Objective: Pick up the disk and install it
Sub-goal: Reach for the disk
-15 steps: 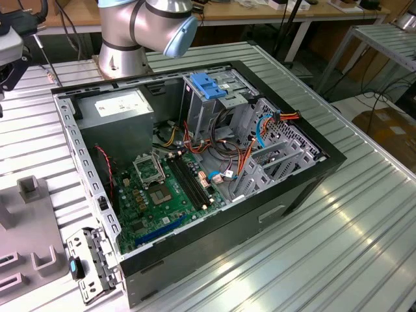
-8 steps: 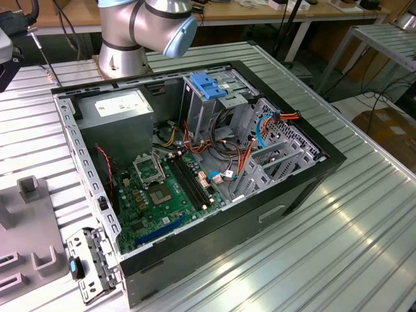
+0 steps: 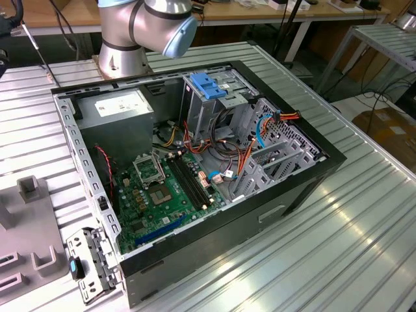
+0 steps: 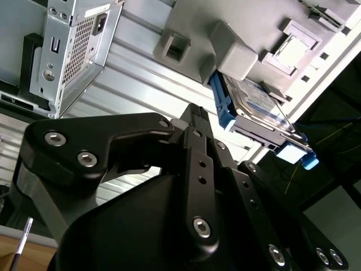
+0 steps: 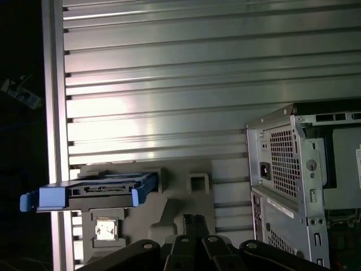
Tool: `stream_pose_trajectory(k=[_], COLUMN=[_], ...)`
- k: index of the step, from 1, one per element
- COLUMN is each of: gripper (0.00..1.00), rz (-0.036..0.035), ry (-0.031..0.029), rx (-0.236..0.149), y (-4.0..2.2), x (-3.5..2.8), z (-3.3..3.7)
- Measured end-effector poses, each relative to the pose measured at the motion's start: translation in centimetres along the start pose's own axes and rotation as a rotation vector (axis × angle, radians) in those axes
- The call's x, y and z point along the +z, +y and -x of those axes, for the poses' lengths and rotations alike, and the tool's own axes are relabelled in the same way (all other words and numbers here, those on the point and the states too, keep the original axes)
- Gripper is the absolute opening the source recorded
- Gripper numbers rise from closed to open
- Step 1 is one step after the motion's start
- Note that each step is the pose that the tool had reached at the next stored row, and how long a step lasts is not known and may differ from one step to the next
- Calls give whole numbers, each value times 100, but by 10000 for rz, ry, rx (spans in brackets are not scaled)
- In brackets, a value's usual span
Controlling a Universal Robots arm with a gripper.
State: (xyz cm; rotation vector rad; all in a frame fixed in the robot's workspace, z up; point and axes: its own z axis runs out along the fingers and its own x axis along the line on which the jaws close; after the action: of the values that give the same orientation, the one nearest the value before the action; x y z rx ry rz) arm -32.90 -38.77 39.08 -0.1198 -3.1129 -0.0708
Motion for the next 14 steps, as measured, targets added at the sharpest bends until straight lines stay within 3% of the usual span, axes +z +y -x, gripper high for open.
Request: stream_pose_trajectory(k=[2,14], gripper=[11,11], rz=[13,47], ry=[37,161], rx=[1,5], y=[-4,-16], x=[3,10], z=[-53,-209])
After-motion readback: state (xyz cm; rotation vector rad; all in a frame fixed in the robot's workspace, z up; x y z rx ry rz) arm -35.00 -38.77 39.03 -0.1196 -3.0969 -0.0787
